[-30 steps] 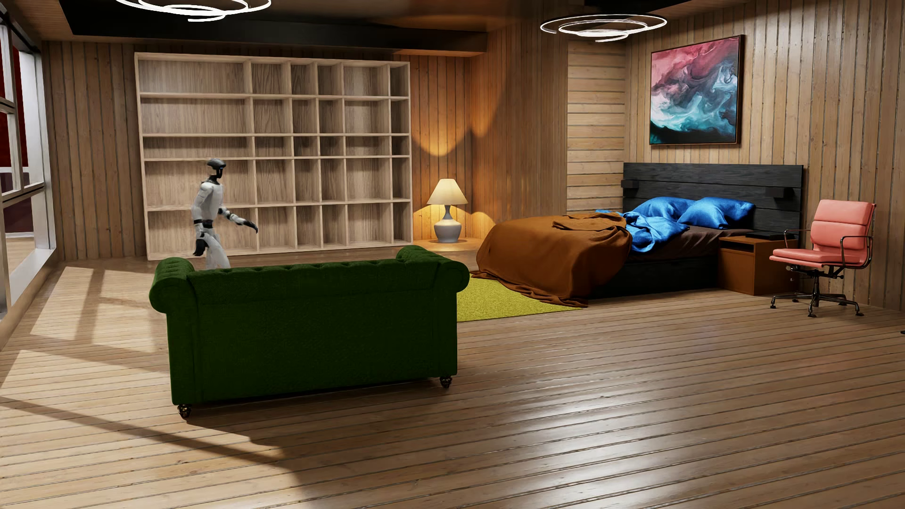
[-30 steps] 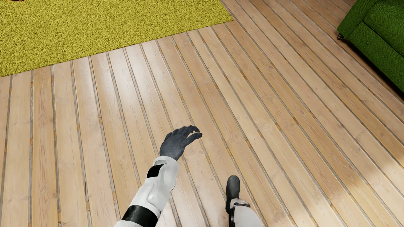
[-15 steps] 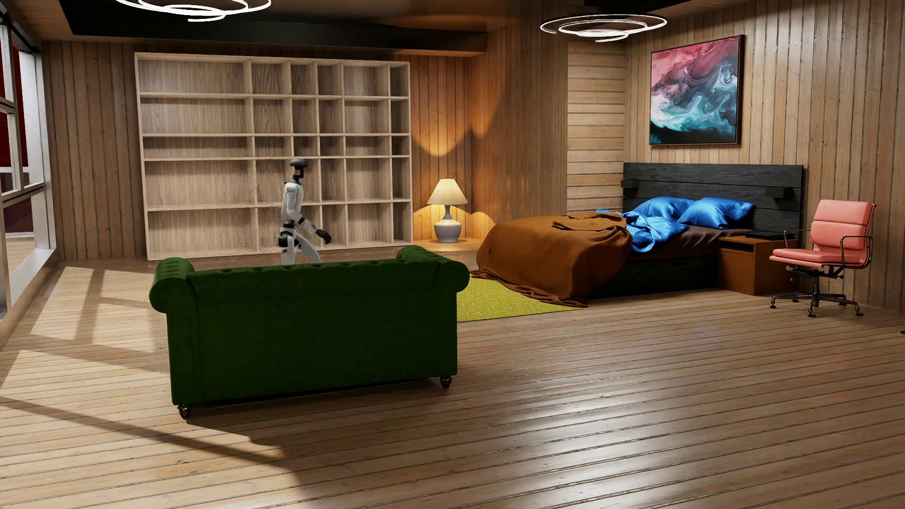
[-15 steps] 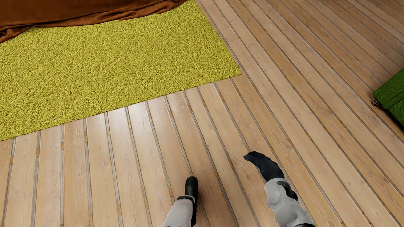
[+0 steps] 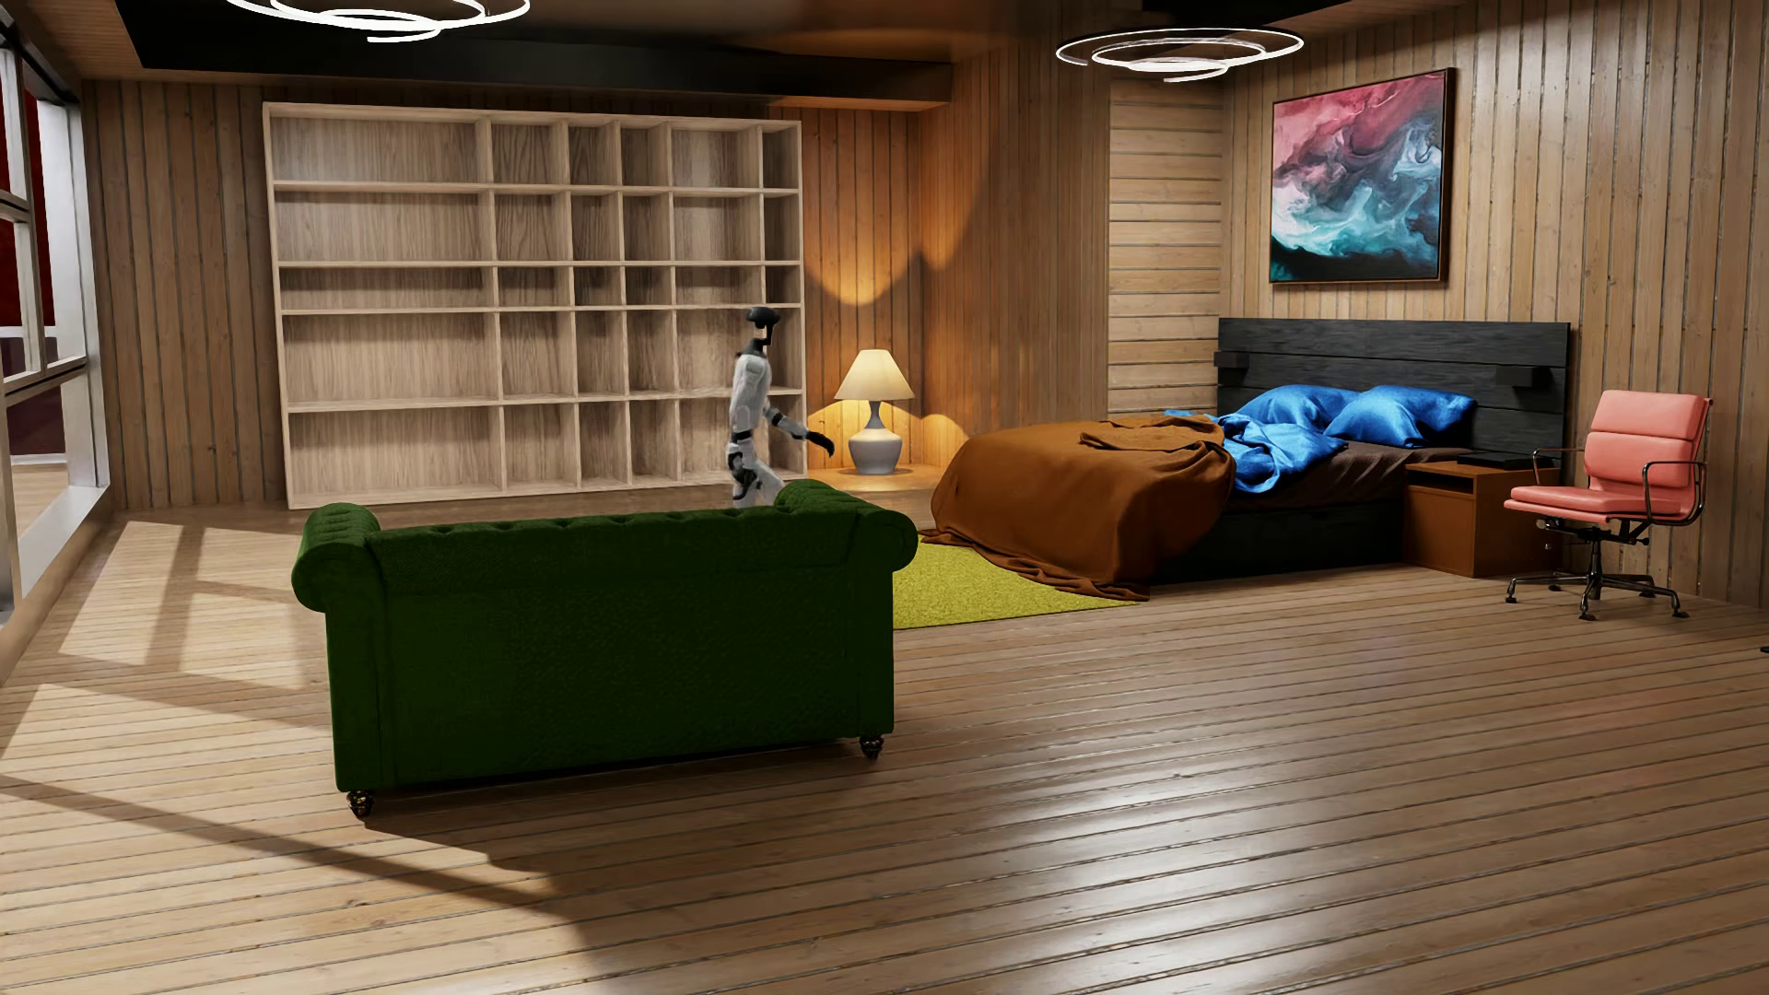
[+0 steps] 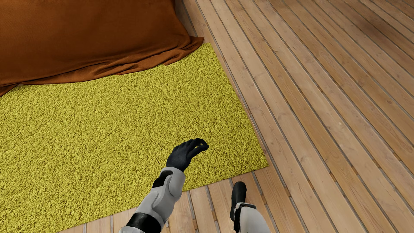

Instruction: Move towards the officechair

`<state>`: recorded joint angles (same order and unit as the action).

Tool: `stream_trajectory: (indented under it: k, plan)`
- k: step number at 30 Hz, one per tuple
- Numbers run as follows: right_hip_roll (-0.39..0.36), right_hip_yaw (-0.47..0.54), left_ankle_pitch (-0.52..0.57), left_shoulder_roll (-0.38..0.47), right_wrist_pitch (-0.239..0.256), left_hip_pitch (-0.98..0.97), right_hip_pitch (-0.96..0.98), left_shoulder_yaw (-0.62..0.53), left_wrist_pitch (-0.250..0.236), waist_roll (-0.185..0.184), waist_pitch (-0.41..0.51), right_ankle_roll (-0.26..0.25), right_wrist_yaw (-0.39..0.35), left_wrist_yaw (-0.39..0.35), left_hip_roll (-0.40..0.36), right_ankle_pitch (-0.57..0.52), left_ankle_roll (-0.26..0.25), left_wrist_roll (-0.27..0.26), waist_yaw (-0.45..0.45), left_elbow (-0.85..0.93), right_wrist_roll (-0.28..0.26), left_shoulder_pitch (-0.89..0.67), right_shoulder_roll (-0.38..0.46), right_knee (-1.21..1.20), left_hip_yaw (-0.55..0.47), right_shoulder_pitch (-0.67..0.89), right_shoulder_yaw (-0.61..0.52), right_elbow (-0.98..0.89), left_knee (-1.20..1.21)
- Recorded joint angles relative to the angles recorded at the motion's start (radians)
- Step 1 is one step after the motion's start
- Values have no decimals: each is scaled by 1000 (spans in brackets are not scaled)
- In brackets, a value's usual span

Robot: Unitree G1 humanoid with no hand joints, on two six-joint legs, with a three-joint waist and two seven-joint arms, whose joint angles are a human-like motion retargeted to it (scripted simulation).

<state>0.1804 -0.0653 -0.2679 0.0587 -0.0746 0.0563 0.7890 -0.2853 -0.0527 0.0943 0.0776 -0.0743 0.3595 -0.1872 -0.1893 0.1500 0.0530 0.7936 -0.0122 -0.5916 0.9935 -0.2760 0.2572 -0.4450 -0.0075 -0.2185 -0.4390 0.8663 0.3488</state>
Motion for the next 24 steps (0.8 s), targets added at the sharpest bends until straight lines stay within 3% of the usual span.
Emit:
stream_trajectory:
  k: [1,2,3,4,5,6,7,8,9,10,11,12,13,15,16,18,19,20,21,22,24]
  plan:
    - [-12,16,35,17,-23,79,-8,-40,-13,-10,-5,-43,-88,-5,20,-7,-12,7,20,54,-32,-39,-29,169,-32,-57,81,-26,-13]
    - [-17,2,102,36,-62,136,-9,-66,-19,-24,-11,-66,-182,-13,46,-36,-19,9,40,99,-78,-48,-72,175,-57,-115,184,-44,20]
    - [-30,-26,209,61,-98,167,4,-77,-19,-43,-15,-23,-240,-15,77,-123,-39,-4,57,136,-134,-26,-126,43,-79,-156,289,-45,104]
    - [-54,-51,368,89,-123,157,12,-76,-12,-67,-16,38,-247,-6,110,-203,-103,-31,71,159,-176,20,-170,-115,-94,-168,363,-24,258]
    - [-84,-76,524,107,-135,94,-5,-66,12,-93,-13,74,-211,6,141,-152,-176,-61,79,157,-173,76,-190,-251,-101,-146,384,15,474]
    - [-115,-105,567,108,-137,-24,-51,-54,60,-119,-9,96,-164,14,172,-49,-201,-85,80,117,-120,127,-186,-331,-97,-98,358,54,700]
    - [-146,-134,479,96,-132,-169,-132,-50,133,-142,-5,105,-144,16,196,34,-143,-96,76,38,-41,167,-171,-344,-96,-39,315,72,877]
    - [-179,-157,388,84,-127,-320,-233,-66,218,-163,-4,109,-175,28,219,90,-107,-87,68,-69,29,197,-158,-310,-91,20,284,65,975]
    - [-214,-171,306,84,-124,-456,-347,-114,281,-179,-4,112,-251,69,225,129,-79,-58,57,-186,63,224,-153,-248,-87,71,284,35,987]
    - [-247,-176,235,99,-111,-572,-464,-191,297,-190,-6,113,-343,148,217,157,-75,-9,44,-295,51,254,-153,-173,-83,112,313,-6,926]
    - [-276,-174,185,126,-76,-666,-579,-272,274,-197,-9,113,-414,241,208,177,-64,46,30,-379,2,293,-155,-95,-77,148,356,-52,805]
    - [-300,-164,165,156,-30,-738,-688,-316,246,-200,-13,110,-438,313,206,188,-50,83,15,-432,-59,340,-153,-23,-70,192,390,-105,635]
    - [-316,-143,159,176,15,-785,-790,-301,245,-200,-16,106,-430,343,204,189,-57,80,-2,-450,-108,394,-139,45,-75,237,396,-172,419]
    - [-315,-77,163,179,69,-818,-969,-160,299,-192,-22,98,-424,271,201,162,-54,0,-45,-438,-153,508,-84,137,-113,314,360,-325,-5]
    - [-299,-43,181,176,70,-826,-1037,-92,326,-182,-23,91,-452,219,209,122,-70,-29,-67,-444,-166,554,-67,134,-97,331,352,-388,-64]
    - [-226,14,298,156,34,-851,-1104,-21,358,-141,-16,54,-511,191,178,-80,-31,-25,-110,-502,-210,583,-47,-24,-25,287,373,-476,176]
    - [-179,37,300,142,5,-835,-1065,-9,334,-110,-5,10,-514,221,145,-261,-20,-10,-123,-531,-234,565,-40,-215,8,240,382,-492,302]
    - [-130,60,250,126,-33,-792,-967,-3,277,-78,7,-55,-490,265,116,-416,-12,7,-128,-543,-239,530,-33,-450,51,201,370,-476,377]
    - [-91,91,179,105,-76,-726,-823,7,211,-49,19,-82,-447,291,84,-429,-3,22,-125,-529,-214,485,-20,-667,87,180,328,-422,399]
    - [-68,119,118,81,-112,-639,-663,24,161,-25,26,-67,-398,276,51,-334,-4,38,-118,-490,-165,433,-9,-825,109,173,265,-339,373]
    - [-29,127,37,25,-156,-431,-357,66,114,3,27,-25,-321,145,-12,-179,5,65,-96,-370,-89,327,-16,-914,110,145,163,-144,249]
